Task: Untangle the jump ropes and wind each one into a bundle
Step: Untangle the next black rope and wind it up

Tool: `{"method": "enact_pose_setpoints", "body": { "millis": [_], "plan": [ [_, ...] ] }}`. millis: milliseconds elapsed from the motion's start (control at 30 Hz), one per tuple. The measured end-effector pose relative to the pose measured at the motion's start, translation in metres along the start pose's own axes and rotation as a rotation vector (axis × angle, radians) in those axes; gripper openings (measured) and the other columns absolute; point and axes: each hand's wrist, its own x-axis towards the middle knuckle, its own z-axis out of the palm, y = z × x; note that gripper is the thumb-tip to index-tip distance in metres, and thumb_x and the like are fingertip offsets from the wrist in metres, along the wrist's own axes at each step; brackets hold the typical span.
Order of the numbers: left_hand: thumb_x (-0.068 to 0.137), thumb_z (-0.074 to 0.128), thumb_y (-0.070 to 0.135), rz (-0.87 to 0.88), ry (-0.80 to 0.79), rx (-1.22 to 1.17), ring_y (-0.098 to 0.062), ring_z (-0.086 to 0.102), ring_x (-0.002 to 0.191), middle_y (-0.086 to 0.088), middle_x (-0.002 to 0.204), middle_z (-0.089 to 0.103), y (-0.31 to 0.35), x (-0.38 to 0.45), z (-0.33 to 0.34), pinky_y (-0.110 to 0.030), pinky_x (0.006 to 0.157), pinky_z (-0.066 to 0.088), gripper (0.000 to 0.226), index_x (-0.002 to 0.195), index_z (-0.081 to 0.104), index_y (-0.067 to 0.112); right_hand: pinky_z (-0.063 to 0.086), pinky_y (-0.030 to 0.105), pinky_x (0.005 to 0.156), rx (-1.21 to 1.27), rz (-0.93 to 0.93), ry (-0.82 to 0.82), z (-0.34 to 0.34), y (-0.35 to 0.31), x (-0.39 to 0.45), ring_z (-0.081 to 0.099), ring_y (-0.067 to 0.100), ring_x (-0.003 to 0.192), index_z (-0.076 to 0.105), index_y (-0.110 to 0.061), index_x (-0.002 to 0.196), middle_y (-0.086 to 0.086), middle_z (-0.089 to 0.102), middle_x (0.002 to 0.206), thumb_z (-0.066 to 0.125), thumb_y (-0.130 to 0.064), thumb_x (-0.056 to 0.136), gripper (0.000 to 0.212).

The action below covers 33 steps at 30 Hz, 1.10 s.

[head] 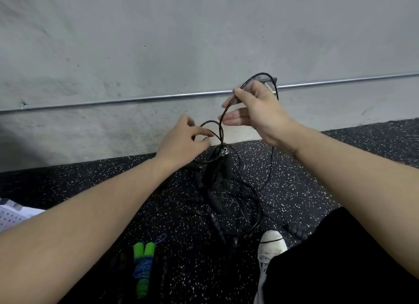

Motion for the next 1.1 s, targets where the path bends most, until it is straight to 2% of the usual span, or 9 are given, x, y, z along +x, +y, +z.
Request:
{"method": "enact_pose_setpoints", "body": {
  "millis": [100,200,500,567,633,700,767,867,1100],
  "plan": [
    [0.089,0.072,0.048,0.019,-0.055,-0.231,0.008,0.052,0.091,0.029,0.109,0.047,0.003,-0.005,0.006,-0.011,0.081,0.038,0.021,0.107,0.074,0.038,0.06,0.036,0.057,0.108,0.025,-0.008,-0.003,-0.004,-0.001,0.072,0.035,0.066,0.039,-0.012,0.094,0.011,0.071,0.086,0.045,-0.015,0.107,0.015],
    [0.088,0.075,0.043,0.033,-0.069,-0.288,0.013,0.05,0.094,0.012,0.115,0.047,0.01,-0.008,0.009,-0.001,0.081,0.033,0.006,0.088,0.071,0.048,0.06,0.037,0.058,0.191,0.042,-0.013,-0.004,-0.007,-0.003,0.073,0.036,0.068,0.041,-0.011,0.094,0.012,0.071,0.088,0.045,-0.014,0.107,0.014],
    [0.091,0.076,0.026,0.048,0.023,-0.366,0.007,0.053,0.093,0.009,0.119,0.05,0.023,-0.003,0.014,0.0,0.08,0.035,0.009,0.099,0.078,0.022,0.063,0.041,0.065,0.256,0.178,0.045,-0.008,-0.004,0.003,0.071,0.03,0.067,0.044,-0.01,0.105,0.012,0.072,0.093,0.046,-0.023,0.107,0.013],
    [0.092,0.074,0.029,-0.033,0.06,-0.449,-0.002,0.055,0.098,0.009,0.117,0.052,0.021,0.0,0.017,-0.003,0.081,0.038,0.017,0.107,0.076,0.02,0.062,0.043,0.071,-0.006,0.241,-0.025,-0.013,0.004,0.0,0.069,0.026,0.073,0.051,-0.013,0.113,0.011,0.068,0.099,0.054,-0.038,0.102,0.028],
    [0.093,0.074,0.03,-0.096,0.096,-0.546,-0.007,0.058,0.102,0.014,0.112,0.054,0.023,0.003,0.017,-0.008,0.084,0.042,0.025,0.113,0.075,0.016,0.057,0.034,0.069,-0.539,0.22,-0.21,-0.016,0.014,-0.007,0.066,0.016,0.077,0.058,-0.021,0.109,0.003,0.068,0.097,0.065,-0.054,0.091,0.038],
    [0.093,0.073,0.032,-0.119,0.105,-0.586,-0.001,0.057,0.097,0.02,0.108,0.054,0.024,0.005,0.014,-0.011,0.087,0.043,0.023,0.113,0.074,0.021,0.048,0.025,0.061,-0.819,0.182,-0.314,-0.011,0.026,-0.012,0.06,0.011,0.072,0.057,-0.023,0.103,0.001,0.066,0.094,0.077,-0.047,0.083,0.037],
    [0.093,0.073,0.032,-0.129,0.097,-0.611,0.003,0.057,0.087,0.019,0.108,0.057,0.025,0.003,0.012,-0.007,0.078,0.044,0.016,0.107,0.073,0.025,0.056,0.03,0.061,-0.736,0.19,-0.314,-0.007,0.032,-0.012,0.062,0.016,0.073,0.054,-0.019,0.104,0.008,0.065,0.094,0.079,-0.028,0.084,0.033],
    [0.09,0.076,0.035,-0.192,0.115,-0.7,-0.006,0.061,0.084,0.015,0.115,0.06,0.021,0.003,0.01,-0.023,0.062,0.051,0.025,0.108,0.077,0.018,0.063,0.033,0.072,-0.547,0.332,-0.312,-0.014,0.029,-0.006,0.072,0.02,0.082,0.058,-0.012,0.102,0.007,0.07,0.094,0.072,-0.014,0.092,0.017],
    [0.091,0.075,0.033,-0.301,0.118,-0.771,-0.01,0.055,0.086,0.013,0.124,0.054,0.014,0.003,-0.007,-0.027,0.055,0.051,0.018,0.107,0.072,0.025,0.063,0.037,0.075,-0.388,0.471,-0.196,-0.031,0.026,0.003,0.07,0.015,0.072,0.065,-0.011,0.103,0.008,0.071,0.097,0.063,-0.011,0.097,0.006]
  ]
}}
